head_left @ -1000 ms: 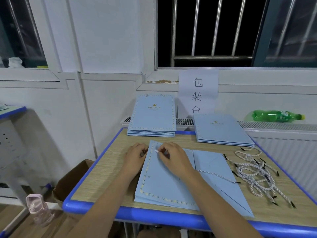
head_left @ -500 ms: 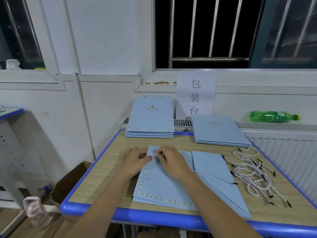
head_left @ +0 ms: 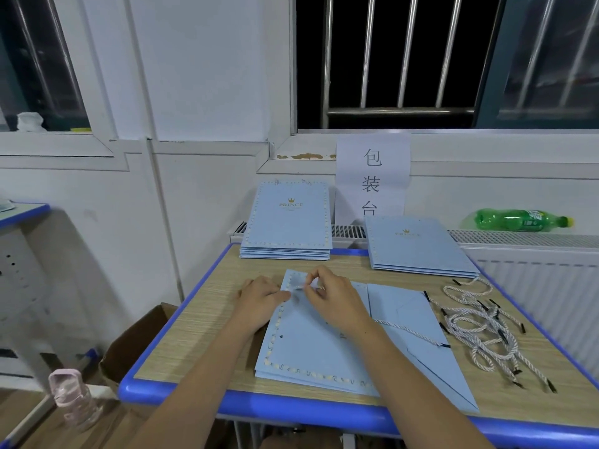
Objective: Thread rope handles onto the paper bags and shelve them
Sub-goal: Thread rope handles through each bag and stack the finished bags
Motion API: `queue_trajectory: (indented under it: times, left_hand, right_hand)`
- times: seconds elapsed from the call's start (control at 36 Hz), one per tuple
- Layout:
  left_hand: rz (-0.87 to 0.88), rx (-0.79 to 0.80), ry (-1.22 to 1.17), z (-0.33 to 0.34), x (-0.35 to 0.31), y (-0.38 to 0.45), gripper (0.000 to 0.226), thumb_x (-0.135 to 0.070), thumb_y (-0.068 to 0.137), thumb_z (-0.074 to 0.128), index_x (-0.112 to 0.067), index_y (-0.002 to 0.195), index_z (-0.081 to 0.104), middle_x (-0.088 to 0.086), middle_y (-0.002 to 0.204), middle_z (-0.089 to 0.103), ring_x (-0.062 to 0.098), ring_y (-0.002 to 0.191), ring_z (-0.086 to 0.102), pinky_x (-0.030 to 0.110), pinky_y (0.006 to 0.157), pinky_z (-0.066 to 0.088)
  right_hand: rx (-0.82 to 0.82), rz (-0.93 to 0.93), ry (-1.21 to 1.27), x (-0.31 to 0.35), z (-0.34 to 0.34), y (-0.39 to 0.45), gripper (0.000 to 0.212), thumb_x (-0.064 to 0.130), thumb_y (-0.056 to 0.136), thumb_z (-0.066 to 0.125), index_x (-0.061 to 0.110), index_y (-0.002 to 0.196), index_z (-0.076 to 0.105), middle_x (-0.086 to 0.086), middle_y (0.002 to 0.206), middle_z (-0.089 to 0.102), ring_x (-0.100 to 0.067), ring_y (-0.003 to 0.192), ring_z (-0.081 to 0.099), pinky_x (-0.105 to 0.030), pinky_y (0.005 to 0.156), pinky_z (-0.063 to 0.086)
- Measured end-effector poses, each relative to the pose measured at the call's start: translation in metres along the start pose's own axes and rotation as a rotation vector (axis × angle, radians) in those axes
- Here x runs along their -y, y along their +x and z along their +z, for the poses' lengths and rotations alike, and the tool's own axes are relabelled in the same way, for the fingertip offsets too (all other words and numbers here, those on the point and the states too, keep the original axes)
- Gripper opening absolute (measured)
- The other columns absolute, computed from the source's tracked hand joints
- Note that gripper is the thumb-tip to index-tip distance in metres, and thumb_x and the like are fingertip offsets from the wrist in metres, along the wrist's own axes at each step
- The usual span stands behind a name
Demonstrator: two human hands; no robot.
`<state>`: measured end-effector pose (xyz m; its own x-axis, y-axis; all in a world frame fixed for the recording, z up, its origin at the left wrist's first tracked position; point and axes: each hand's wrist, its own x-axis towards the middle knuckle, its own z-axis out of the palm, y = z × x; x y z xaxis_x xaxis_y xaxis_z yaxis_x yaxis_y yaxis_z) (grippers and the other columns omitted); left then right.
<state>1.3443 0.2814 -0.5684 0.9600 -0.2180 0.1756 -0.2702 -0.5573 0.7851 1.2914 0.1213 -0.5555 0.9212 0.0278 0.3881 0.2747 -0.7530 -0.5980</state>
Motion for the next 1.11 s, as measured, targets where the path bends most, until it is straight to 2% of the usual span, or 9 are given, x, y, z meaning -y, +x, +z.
queue_trajectory:
  times: [0.17, 0.28, 0.42, 0.47, 0.58, 0.72, 0.83, 0.97, 1.11]
  left_hand:
    - [0.022, -0.005, 0.019, 0.0, 0.003, 0.002, 0.049, -0.058, 0.056, 0.05, -0.009, 0.058, 0.047, 0.002, 0.081, 0.047, 0.025, 0.097, 0.054, 0.04, 0.089, 0.04]
    - [0.051, -0.053, 0.07, 0.003, 0.01, 0.007, 0.053, -0.03, 0.086, 0.062, -0.015, 0.048, 0.028, 0.003, 0.068, 0.043, 0.023, 0.082, 0.051, 0.033, 0.072, 0.029]
    - [0.049, -0.064, 0.021, 0.001, 0.013, 0.011, 0.063, -0.022, 0.09, 0.059, -0.022, 0.039, 0.023, -0.005, 0.052, 0.027, 0.015, 0.054, 0.031, 0.033, 0.065, 0.021]
    - [0.037, -0.091, 0.027, 0.0, 0.012, 0.01, 0.062, -0.022, 0.091, 0.058, -0.023, 0.041, 0.021, -0.004, 0.054, 0.025, 0.016, 0.055, 0.029, 0.033, 0.064, 0.02]
    - [0.023, -0.096, 0.027, 0.001, 0.011, 0.009, 0.061, -0.025, 0.094, 0.055, -0.023, 0.043, 0.022, -0.002, 0.054, 0.026, 0.017, 0.055, 0.032, 0.033, 0.068, 0.022]
    - [0.009, -0.085, 0.014, 0.002, 0.011, 0.009, 0.056, -0.03, 0.093, 0.055, -0.02, 0.049, 0.02, -0.003, 0.05, 0.024, 0.015, 0.049, 0.028, 0.033, 0.069, 0.022]
    - [0.004, -0.048, -0.014, -0.001, 0.005, 0.006, 0.052, -0.038, 0.089, 0.055, -0.023, 0.05, 0.024, -0.005, 0.051, 0.029, 0.014, 0.051, 0.033, 0.034, 0.068, 0.023]
    - [-0.024, 0.123, -0.124, -0.01, -0.008, -0.007, 0.035, -0.051, 0.047, 0.055, -0.024, 0.044, 0.033, -0.004, 0.058, 0.036, 0.018, 0.06, 0.04, 0.035, 0.073, 0.025]
    - [0.009, 0.241, -0.103, -0.015, -0.017, -0.014, 0.017, -0.011, 0.086, 0.059, -0.005, 0.07, 0.053, -0.005, 0.072, 0.046, -0.006, 0.058, 0.049, 0.005, 0.053, 0.033]
  right_hand:
    - [-0.142, 0.078, -0.29, -0.009, -0.022, -0.002, 0.024, 0.008, 0.085, 0.054, 0.018, 0.107, 0.056, 0.003, 0.078, 0.058, -0.017, 0.079, 0.053, -0.028, 0.069, 0.036]
    - [-0.258, 0.201, -0.469, -0.022, -0.041, -0.003, 0.017, 0.019, 0.09, 0.057, 0.016, 0.101, 0.069, -0.006, 0.103, 0.063, -0.024, 0.105, 0.05, -0.033, 0.084, 0.042]
    - [-0.131, 0.376, -0.555, -0.022, -0.065, -0.001, 0.039, 0.044, 0.094, 0.049, 0.011, 0.078, 0.062, -0.003, 0.076, 0.056, -0.024, 0.078, 0.058, -0.028, 0.065, 0.042]
    - [-0.089, 0.378, -0.42, -0.022, -0.069, -0.001, 0.044, 0.045, 0.095, 0.047, 0.01, 0.077, 0.067, -0.004, 0.072, 0.064, -0.02, 0.067, 0.06, -0.026, 0.06, 0.045]
    - [-0.031, 0.374, 0.455, -0.007, -0.062, -0.008, 0.039, 0.027, 0.096, 0.055, 0.009, 0.062, 0.064, 0.002, 0.044, 0.055, -0.008, 0.036, 0.045, -0.016, 0.039, 0.034]
    - [0.209, 0.423, 0.955, 0.011, -0.042, -0.008, 0.014, 0.015, 0.088, 0.063, 0.012, 0.074, 0.063, -0.001, 0.062, 0.066, -0.005, 0.047, 0.054, -0.014, 0.04, 0.036]
    - [0.302, 0.438, 1.092, 0.015, -0.033, -0.003, 0.02, 0.005, 0.085, 0.065, 0.014, 0.068, 0.06, -0.001, 0.063, 0.061, -0.006, 0.054, 0.053, -0.014, 0.04, 0.035]
    - [0.212, 0.434, 0.568, 0.005, -0.025, 0.001, 0.02, 0.006, 0.083, 0.065, 0.016, 0.072, 0.052, 0.001, 0.054, 0.054, -0.008, 0.046, 0.044, -0.02, 0.04, 0.035]
    - [0.177, 0.274, 0.139, -0.005, -0.018, 0.001, 0.015, 0.016, 0.085, 0.066, 0.018, 0.075, 0.055, 0.004, 0.058, 0.052, -0.009, 0.057, 0.05, -0.022, 0.05, 0.044]
